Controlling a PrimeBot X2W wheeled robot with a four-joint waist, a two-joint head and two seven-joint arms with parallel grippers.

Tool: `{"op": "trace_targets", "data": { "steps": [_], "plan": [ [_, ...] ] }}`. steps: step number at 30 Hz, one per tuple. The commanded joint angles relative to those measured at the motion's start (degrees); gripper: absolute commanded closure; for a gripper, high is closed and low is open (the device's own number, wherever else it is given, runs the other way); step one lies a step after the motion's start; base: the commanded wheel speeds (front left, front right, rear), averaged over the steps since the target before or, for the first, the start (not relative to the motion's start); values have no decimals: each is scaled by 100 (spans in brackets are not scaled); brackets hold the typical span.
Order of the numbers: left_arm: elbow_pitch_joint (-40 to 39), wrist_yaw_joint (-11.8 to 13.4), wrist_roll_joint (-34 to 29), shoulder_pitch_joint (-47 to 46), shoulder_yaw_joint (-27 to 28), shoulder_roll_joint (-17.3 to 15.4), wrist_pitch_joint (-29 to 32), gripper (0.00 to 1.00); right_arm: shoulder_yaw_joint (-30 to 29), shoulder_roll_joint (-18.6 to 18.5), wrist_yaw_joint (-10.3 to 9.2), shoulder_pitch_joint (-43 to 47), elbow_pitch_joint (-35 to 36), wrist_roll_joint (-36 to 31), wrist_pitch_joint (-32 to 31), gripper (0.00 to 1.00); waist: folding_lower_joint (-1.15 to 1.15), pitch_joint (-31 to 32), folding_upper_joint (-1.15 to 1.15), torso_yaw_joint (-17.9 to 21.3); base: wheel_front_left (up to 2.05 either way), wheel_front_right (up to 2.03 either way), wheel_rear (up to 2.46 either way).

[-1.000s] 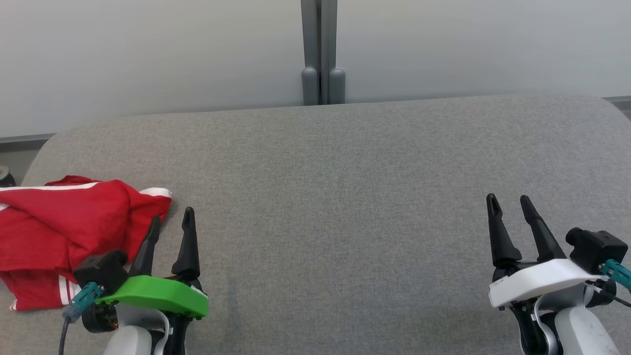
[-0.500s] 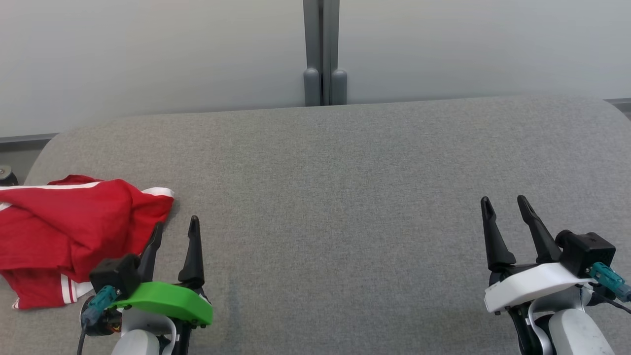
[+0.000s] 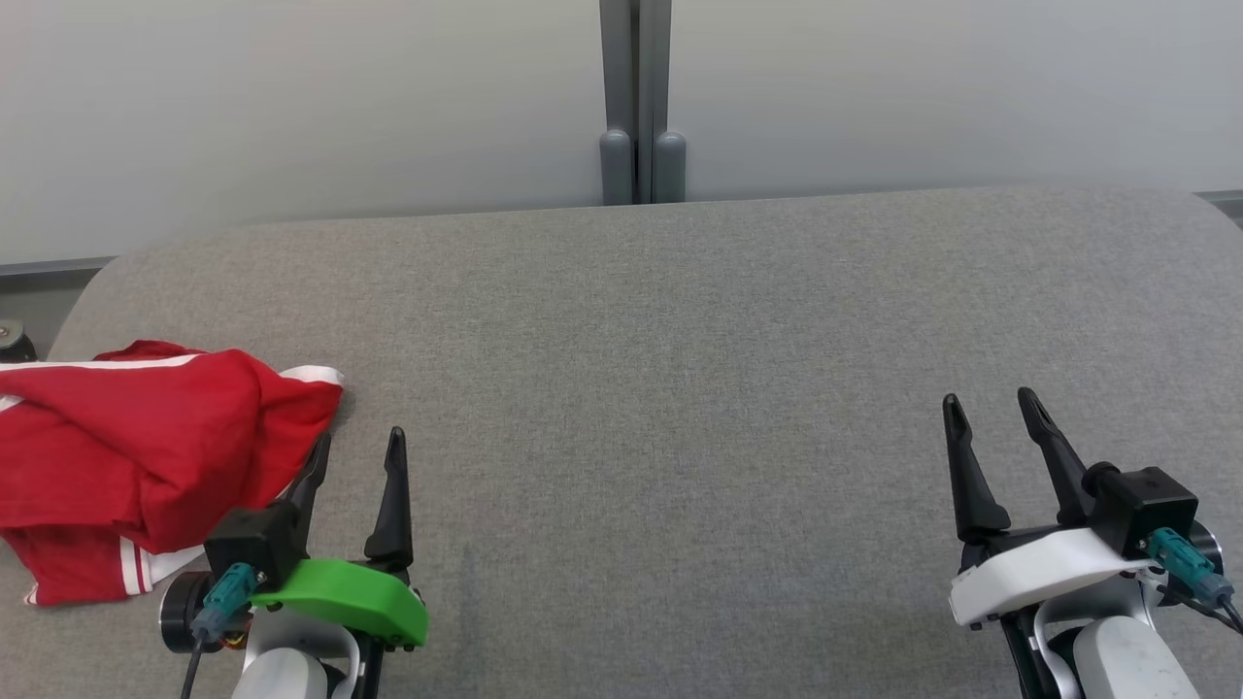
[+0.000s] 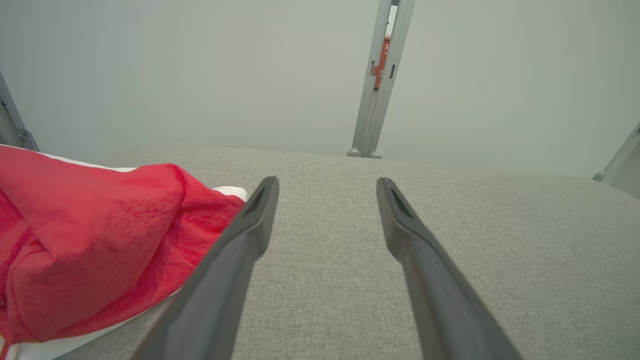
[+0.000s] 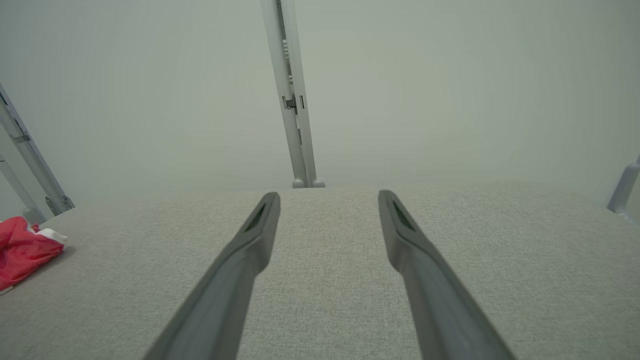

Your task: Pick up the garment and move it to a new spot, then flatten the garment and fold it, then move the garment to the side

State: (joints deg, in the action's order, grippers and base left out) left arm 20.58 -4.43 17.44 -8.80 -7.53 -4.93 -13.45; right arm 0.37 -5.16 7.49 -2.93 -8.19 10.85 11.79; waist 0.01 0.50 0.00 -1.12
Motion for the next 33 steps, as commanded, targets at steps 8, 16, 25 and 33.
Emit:
{"op": "trace_targets", "data": {
  "steps": [8,16,25,33],
  "plan": [
    [0,45,-338,-55,-20,-18,-127,0,-56,24,0,63,54,-278,135,0,0,-10,0,-10,0,0,0],
    [63,67,-492,-38,-6,11,-176,0,-115,68,0,123,64,-349,176,0,-1,-23,0,-33,0,0,0],
    [102,96,-417,-49,54,44,-172,0,-217,115,0,141,54,-204,175,0,-1,-31,0,-73,0,0,0],
    [118,136,-448,-112,102,36,-171,0,-240,135,0,162,122,-226,133,0,-1,-49,0,-309,0,0,0]
  ]
}}
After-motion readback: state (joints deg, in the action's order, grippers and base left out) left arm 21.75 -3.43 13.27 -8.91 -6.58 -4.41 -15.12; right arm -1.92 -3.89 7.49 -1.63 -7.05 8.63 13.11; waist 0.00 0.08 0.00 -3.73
